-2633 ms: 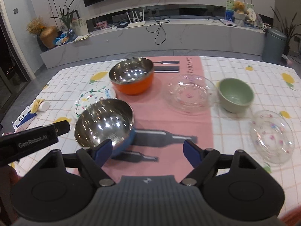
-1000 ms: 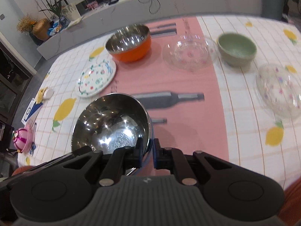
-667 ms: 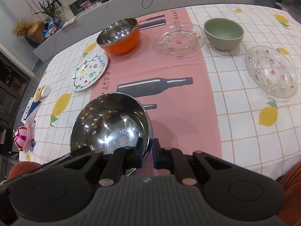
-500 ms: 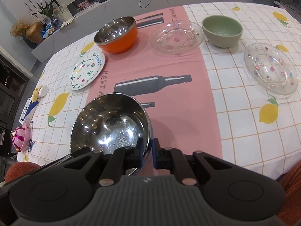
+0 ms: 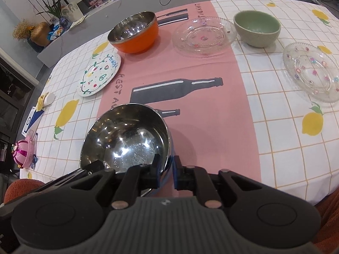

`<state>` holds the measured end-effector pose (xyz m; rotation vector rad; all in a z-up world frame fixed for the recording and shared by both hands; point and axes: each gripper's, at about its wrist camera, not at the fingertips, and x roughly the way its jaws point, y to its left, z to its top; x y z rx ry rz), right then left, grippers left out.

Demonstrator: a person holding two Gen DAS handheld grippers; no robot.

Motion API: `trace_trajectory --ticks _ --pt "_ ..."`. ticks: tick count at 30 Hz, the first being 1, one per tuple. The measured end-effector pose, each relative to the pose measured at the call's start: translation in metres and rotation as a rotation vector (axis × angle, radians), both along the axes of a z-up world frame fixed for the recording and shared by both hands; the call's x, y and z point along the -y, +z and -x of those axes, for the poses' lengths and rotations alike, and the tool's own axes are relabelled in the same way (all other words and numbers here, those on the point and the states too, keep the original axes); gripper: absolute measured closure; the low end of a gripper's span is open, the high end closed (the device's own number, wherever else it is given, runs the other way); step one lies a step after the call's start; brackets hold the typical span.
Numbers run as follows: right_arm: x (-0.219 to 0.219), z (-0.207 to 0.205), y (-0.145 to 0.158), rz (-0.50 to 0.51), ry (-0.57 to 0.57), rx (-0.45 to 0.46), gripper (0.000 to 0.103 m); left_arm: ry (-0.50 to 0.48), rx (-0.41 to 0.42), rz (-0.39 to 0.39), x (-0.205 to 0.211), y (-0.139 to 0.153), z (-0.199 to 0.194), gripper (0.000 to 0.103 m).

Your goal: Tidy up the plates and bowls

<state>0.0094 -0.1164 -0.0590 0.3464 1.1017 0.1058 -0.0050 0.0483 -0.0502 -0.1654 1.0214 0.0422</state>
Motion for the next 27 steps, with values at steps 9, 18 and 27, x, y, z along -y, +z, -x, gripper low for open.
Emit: trace_trajectory --ticks 9,18,27 --pt "0.005 0.001 0.009 0.060 0.001 0.042 0.056 -0.013 0.032 -0.042 -0.001 0.010 -0.001 0.079" --pt "0.008 0.000 0.034 0.079 0.007 0.098 0.040 -0.070 0.083 -0.058 -0.004 0.044 -0.012 0.073" --pt "0.019 -0.038 0.053 0.076 -0.014 0.103 0.035 -0.168 0.101 -0.064 -0.001 0.072 -0.061 0.071"
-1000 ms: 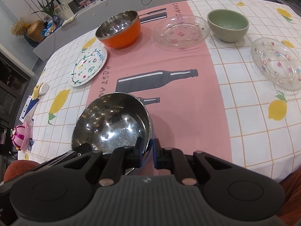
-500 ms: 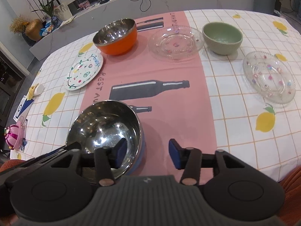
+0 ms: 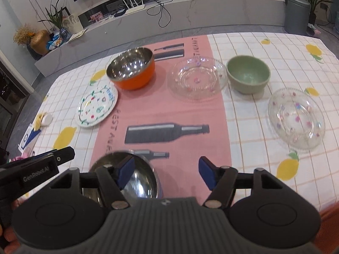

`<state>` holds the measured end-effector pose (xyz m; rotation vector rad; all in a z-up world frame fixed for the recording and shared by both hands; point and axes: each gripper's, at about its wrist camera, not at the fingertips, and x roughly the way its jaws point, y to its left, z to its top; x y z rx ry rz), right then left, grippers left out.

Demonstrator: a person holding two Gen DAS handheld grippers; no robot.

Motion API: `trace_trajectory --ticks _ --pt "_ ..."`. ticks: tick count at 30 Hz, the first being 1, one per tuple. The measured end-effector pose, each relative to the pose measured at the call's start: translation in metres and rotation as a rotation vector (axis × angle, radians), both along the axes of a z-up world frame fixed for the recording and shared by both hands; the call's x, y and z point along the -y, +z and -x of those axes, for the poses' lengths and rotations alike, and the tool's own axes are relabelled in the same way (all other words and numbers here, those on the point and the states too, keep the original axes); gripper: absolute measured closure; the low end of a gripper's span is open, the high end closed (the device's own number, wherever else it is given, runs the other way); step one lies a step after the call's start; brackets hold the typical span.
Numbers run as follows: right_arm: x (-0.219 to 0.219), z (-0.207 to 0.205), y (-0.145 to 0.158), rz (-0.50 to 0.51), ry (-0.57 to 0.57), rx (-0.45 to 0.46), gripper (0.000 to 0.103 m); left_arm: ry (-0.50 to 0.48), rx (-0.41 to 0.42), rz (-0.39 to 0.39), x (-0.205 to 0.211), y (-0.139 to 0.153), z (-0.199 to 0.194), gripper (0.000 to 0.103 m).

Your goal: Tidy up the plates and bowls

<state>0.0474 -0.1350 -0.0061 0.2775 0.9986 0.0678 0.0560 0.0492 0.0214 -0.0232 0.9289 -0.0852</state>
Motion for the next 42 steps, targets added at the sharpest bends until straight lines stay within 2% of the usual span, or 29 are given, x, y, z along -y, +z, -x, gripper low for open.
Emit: trace_trajectory --ticks 7,12,17,20,22,28,31,33,35,37,39,42 --pt "-0.002 -0.060 0.009 -0.005 0.016 -0.004 0.035 -0.045 -0.020 0.031 0.002 0.005 -0.061 0.070" --pt "-0.008 -0.109 0.007 -0.012 0.029 -0.010 0.036 -0.039 -0.024 -0.008 -0.001 -0.003 -0.106 0.070" --pt "-0.012 -0.160 0.004 -0.030 0.027 -0.029 0.037 -0.029 -0.035 0.076 -0.012 -0.007 -0.151 0.070" --pt "-0.018 -0.187 0.001 -0.035 0.029 -0.026 0.038 -0.028 -0.045 0.086 -0.012 -0.013 -0.174 0.070" --pt "-0.022 -0.206 -0.005 -0.037 0.026 -0.043 0.046 -0.012 -0.052 0.081 -0.012 -0.021 -0.188 0.070" --pt "-0.035 -0.241 -0.035 -0.030 0.029 -0.103 0.059 0.048 -0.102 0.145 -0.023 -0.054 -0.218 0.071" --pt "-0.036 -0.253 -0.048 -0.023 0.020 -0.129 0.067 0.065 -0.117 0.151 -0.024 -0.066 -0.225 0.071" --pt "-0.037 -0.258 -0.055 -0.037 0.017 -0.145 0.069 0.073 -0.134 0.163 -0.026 -0.072 -0.229 0.071" --pt "-0.038 -0.262 -0.061 -0.047 0.015 -0.161 0.075 0.079 -0.145 0.177 -0.028 -0.075 -0.232 0.074" --pt "-0.040 -0.265 -0.065 -0.061 0.011 -0.175 0.081 0.087 -0.152 0.176 -0.028 -0.076 -0.235 0.084" --pt "-0.041 -0.265 -0.068 -0.067 0.005 -0.182 0.086 0.092 -0.153 0.174 -0.028 -0.076 -0.235 0.088" --pt "-0.042 -0.264 -0.067 -0.062 -0.006 -0.177 0.087 0.114 -0.163 0.176 -0.030 -0.076 -0.236 0.095"
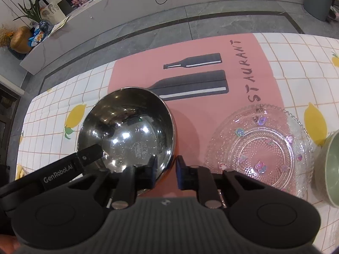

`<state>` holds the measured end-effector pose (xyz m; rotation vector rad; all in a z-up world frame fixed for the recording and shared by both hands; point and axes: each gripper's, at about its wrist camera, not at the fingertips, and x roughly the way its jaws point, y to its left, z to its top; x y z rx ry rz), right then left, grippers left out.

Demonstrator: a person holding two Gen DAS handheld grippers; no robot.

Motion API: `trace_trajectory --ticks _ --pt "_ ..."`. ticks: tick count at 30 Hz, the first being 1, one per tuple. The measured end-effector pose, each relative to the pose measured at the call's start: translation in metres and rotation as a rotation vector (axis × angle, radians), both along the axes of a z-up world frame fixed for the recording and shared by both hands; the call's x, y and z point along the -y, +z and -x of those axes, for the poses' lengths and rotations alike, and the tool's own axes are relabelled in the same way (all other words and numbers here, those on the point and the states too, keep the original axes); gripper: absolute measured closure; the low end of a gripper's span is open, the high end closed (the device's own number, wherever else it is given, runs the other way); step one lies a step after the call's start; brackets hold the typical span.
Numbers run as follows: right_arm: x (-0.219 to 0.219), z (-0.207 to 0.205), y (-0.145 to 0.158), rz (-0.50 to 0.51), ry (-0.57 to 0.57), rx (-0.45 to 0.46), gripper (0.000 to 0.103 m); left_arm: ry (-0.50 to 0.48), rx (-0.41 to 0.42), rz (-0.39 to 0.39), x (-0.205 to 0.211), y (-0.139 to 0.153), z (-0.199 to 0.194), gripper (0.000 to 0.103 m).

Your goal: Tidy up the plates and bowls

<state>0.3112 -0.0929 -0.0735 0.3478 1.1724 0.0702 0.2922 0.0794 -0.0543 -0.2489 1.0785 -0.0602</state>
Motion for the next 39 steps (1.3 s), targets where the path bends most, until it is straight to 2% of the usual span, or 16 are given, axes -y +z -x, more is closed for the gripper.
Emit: trace_trajectory --ticks 7,14,18,25,28,34,39 --pt "-0.002 0.014 0.007 -0.001 -0.004 -0.010 0.089 0.000 0.003 -0.030 0.003 0.012 0.015 0.095" --pt "0.006 0.051 0.035 -0.023 -0.004 0.010 0.089 0.014 -0.005 -0.011 0.002 0.039 0.053 0.095" --pt "0.010 0.087 0.056 -0.025 0.004 0.035 0.089 0.013 0.014 -0.013 0.003 0.062 0.086 0.095" --pt "0.018 0.160 0.093 -0.050 0.018 0.103 0.089 0.001 0.099 -0.039 0.012 0.111 0.149 0.094" --pt "0.021 0.190 0.102 -0.072 0.030 0.111 0.089 0.007 0.104 -0.047 0.014 0.123 0.172 0.094" --pt "0.027 0.235 0.105 -0.114 0.064 0.075 0.089 -0.015 0.096 -0.071 0.017 0.133 0.212 0.093" --pt "0.026 0.261 0.107 -0.081 0.089 0.075 0.089 -0.023 0.041 -0.069 0.017 0.124 0.233 0.094"
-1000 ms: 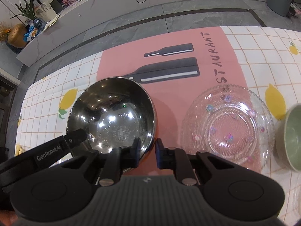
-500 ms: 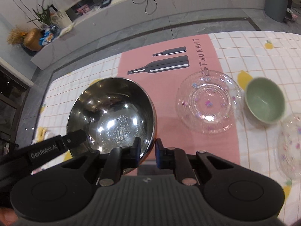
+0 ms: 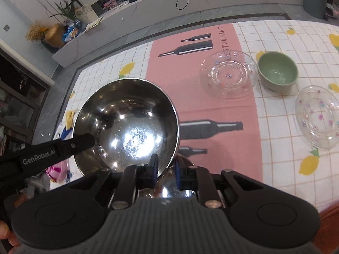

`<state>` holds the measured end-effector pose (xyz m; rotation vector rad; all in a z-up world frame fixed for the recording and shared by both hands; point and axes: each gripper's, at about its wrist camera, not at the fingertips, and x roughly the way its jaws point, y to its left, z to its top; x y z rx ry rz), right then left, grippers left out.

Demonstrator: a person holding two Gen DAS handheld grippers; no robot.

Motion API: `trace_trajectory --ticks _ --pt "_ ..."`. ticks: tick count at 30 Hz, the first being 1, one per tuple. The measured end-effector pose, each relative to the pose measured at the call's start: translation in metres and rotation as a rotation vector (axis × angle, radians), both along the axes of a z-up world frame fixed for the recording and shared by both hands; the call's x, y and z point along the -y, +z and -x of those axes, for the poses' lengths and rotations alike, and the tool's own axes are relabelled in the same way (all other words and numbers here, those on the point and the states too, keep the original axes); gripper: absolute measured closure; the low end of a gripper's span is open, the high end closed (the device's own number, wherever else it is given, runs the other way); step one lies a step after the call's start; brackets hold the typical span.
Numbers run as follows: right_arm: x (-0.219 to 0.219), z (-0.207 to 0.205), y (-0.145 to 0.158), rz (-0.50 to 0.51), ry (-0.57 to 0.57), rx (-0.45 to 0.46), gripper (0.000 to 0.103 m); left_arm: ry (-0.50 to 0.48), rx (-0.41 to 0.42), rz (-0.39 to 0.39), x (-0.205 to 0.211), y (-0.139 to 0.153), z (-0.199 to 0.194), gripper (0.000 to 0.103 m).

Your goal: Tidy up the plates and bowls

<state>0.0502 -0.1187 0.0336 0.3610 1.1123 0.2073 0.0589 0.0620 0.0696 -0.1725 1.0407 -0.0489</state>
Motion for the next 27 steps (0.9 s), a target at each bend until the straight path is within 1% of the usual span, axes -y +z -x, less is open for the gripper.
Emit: trace_trajectory --ticks 5,8,11,18,27 --pt "0.002 0.011 -0.012 0.013 0.033 -0.049 0.089 -0.012 -0.054 -0.013 0.002 -0.014 0.017 0.094" --pt "0.004 0.014 -0.022 0.008 0.047 -0.083 0.089 -0.009 -0.085 -0.017 0.001 -0.024 0.021 0.094" --pt "0.002 0.016 -0.029 0.026 0.062 -0.101 0.089 -0.012 -0.117 -0.016 0.001 -0.034 0.025 0.094" --pt "0.003 0.016 -0.047 0.051 0.062 -0.136 0.089 -0.026 -0.174 -0.022 0.005 -0.056 0.026 0.094" --pt "0.000 0.011 -0.062 0.073 0.073 -0.168 0.089 -0.027 -0.227 -0.020 0.004 -0.074 0.021 0.094"
